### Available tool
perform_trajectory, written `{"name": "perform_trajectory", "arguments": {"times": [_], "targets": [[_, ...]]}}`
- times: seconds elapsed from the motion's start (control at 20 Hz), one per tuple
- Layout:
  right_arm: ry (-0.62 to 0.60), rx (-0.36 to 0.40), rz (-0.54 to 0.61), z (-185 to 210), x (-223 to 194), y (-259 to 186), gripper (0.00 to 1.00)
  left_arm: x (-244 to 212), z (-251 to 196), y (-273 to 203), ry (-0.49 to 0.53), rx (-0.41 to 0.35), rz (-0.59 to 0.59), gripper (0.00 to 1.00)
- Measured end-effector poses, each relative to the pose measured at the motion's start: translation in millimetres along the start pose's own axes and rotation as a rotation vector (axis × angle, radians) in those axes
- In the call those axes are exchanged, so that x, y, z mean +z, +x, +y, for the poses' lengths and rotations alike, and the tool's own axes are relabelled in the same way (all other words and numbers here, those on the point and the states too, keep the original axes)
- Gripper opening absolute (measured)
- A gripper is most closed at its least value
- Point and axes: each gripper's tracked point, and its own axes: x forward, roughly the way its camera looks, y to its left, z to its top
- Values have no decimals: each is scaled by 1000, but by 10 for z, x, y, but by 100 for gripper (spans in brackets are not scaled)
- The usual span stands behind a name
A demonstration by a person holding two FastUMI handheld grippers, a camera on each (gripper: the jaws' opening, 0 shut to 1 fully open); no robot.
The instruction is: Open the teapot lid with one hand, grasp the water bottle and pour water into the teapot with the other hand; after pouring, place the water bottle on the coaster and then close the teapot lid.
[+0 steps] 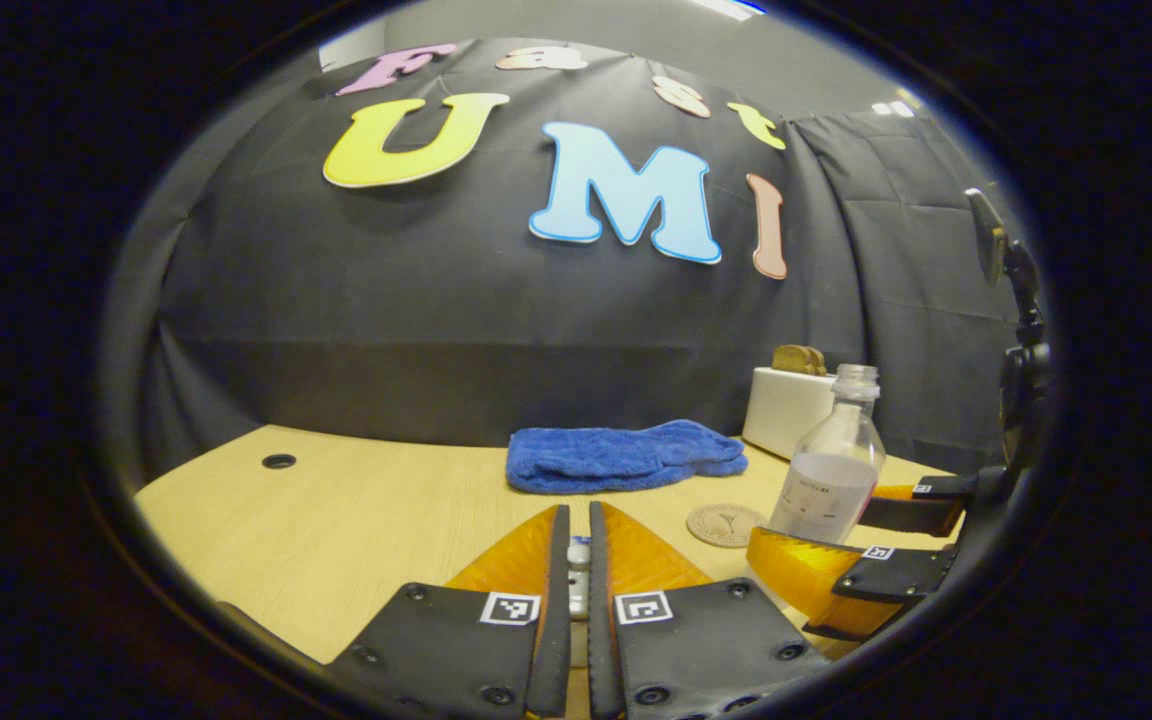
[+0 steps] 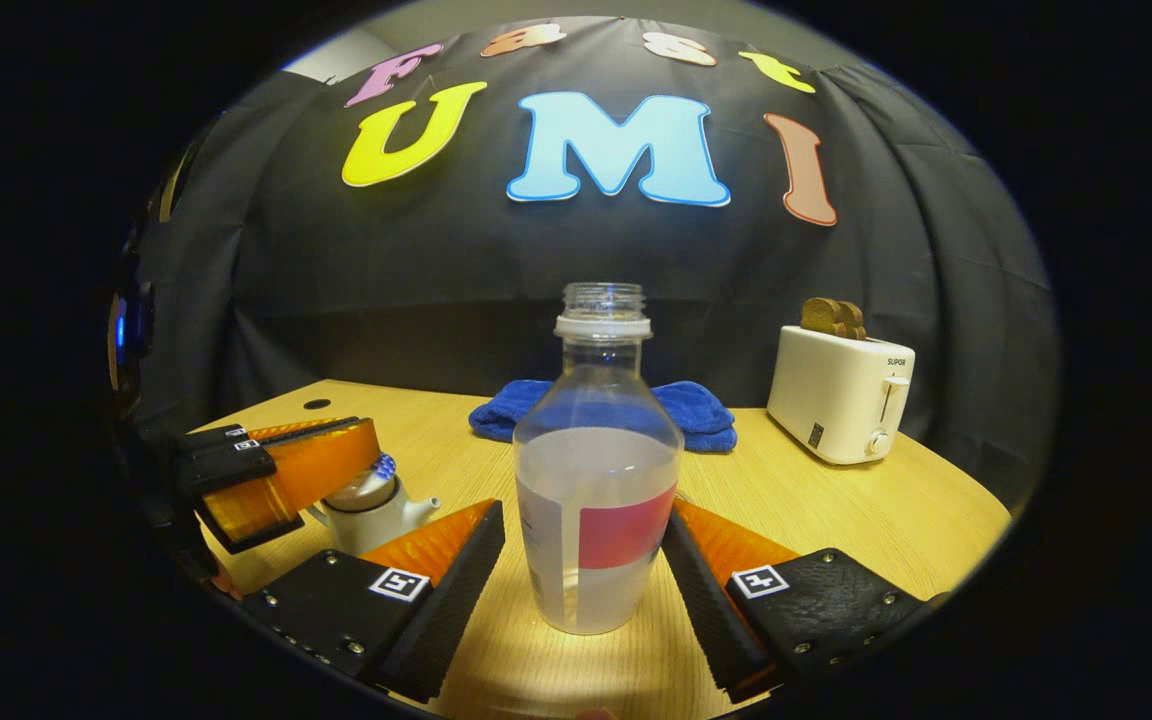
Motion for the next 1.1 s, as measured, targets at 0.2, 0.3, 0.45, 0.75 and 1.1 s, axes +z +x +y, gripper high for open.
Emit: {"name": "perform_trajectory", "arguments": {"times": [0.2, 0.3, 0.45, 0.75, 1.1], "targets": [[-18, 4, -22, 22, 18, 10, 94, 177, 70, -90, 27, 10, -33, 13], [-56, -12, -49, 16, 47, 8, 94, 264, 217, -168, 34, 26, -54, 13], [-80, -40, -64, -23, 66, 17, 94, 350, 563, -313, 67, 81, -74, 13], [-12, -26, -15, -28, -43, 94, 94, 402, 1153, -617, 105, 155, -76, 14], [-3, -38, -37, -43, -7, 136, 94, 346, 1685, -777, 73, 226, -86, 14]]}}
